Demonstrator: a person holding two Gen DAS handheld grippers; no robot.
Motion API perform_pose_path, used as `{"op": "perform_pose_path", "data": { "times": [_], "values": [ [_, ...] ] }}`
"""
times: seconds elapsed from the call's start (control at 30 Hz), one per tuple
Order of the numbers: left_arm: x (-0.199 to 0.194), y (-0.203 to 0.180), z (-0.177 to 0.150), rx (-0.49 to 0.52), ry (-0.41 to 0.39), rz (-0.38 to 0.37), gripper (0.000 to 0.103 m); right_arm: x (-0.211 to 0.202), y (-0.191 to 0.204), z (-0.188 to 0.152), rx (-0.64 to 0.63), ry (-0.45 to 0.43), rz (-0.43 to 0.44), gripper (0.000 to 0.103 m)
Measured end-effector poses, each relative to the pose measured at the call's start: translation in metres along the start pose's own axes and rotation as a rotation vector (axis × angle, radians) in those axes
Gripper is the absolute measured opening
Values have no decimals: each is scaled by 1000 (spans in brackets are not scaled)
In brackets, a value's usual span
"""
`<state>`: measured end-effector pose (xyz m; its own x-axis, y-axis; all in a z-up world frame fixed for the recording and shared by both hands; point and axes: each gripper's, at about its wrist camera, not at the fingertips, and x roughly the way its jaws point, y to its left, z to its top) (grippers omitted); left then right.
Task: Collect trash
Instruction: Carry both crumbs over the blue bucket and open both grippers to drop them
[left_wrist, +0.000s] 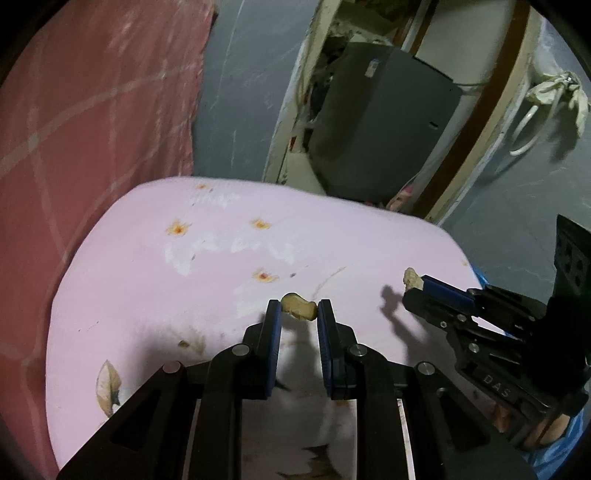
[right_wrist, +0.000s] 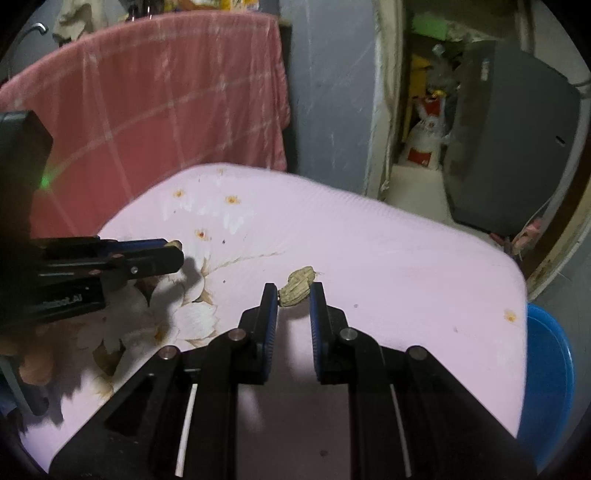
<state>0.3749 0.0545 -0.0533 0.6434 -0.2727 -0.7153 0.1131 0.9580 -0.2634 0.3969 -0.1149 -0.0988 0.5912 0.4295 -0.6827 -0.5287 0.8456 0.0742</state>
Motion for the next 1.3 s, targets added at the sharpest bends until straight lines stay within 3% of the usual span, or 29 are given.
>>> {"op": "perform_pose_path", "data": {
  "times": [0.3,0.6,0.83,1.3],
  "values": [
    [-7,-35,1,66,-119,-40,16,-46,-16,-7,41,-194,-11,17],
    [-9,-70,22,93,-252,-111,16,-103,-41,-14,55,-414,-145,17],
    [-10,-117,33,139,-331,-179,16,-132,-73,-32,119,-477,-215,17],
    [18,-229,27,301,-318,-298,16,-194,-154,-77,282,-548,-391,17]
  ]
}}
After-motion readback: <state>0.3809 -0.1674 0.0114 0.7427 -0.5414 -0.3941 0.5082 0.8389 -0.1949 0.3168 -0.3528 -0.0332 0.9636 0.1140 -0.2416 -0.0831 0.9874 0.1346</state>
